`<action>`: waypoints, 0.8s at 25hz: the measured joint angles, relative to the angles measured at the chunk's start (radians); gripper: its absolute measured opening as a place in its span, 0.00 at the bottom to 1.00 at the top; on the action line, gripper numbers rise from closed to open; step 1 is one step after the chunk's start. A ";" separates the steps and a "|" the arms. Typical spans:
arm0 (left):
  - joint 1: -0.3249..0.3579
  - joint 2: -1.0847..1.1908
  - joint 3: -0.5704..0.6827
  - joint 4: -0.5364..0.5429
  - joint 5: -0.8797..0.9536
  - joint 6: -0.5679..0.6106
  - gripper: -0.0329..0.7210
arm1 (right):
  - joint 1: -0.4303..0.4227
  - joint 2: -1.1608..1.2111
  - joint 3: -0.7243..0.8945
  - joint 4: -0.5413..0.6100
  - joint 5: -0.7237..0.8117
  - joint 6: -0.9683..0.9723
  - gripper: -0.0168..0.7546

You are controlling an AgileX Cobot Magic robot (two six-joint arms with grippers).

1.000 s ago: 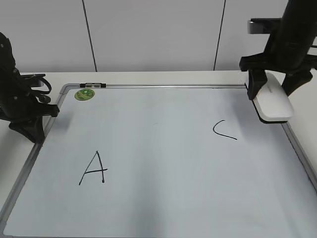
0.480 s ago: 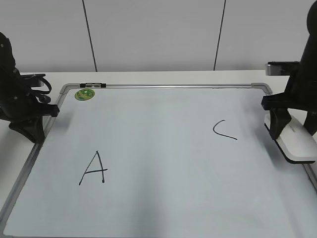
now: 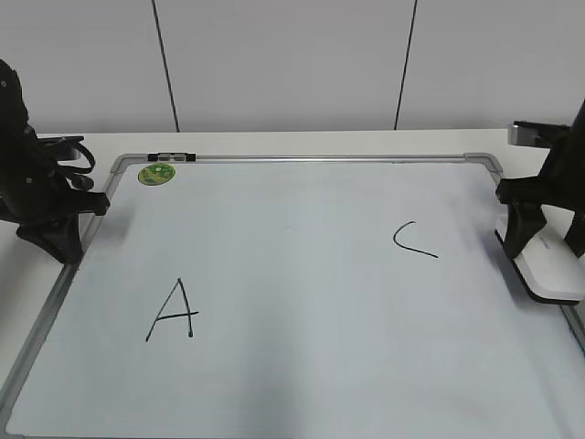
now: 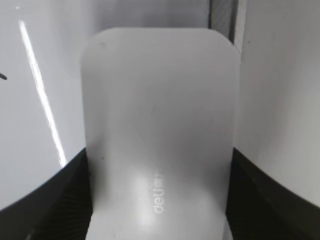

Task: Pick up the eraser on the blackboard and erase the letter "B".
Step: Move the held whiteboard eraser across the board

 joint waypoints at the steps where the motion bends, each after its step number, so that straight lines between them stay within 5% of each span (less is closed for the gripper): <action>1: 0.000 0.000 0.000 0.000 0.000 0.000 0.08 | 0.000 0.008 -0.002 0.000 -0.002 0.000 0.69; 20: 0.000 0.000 0.000 -0.002 0.000 0.000 0.08 | 0.000 0.014 -0.008 0.011 -0.115 -0.005 0.69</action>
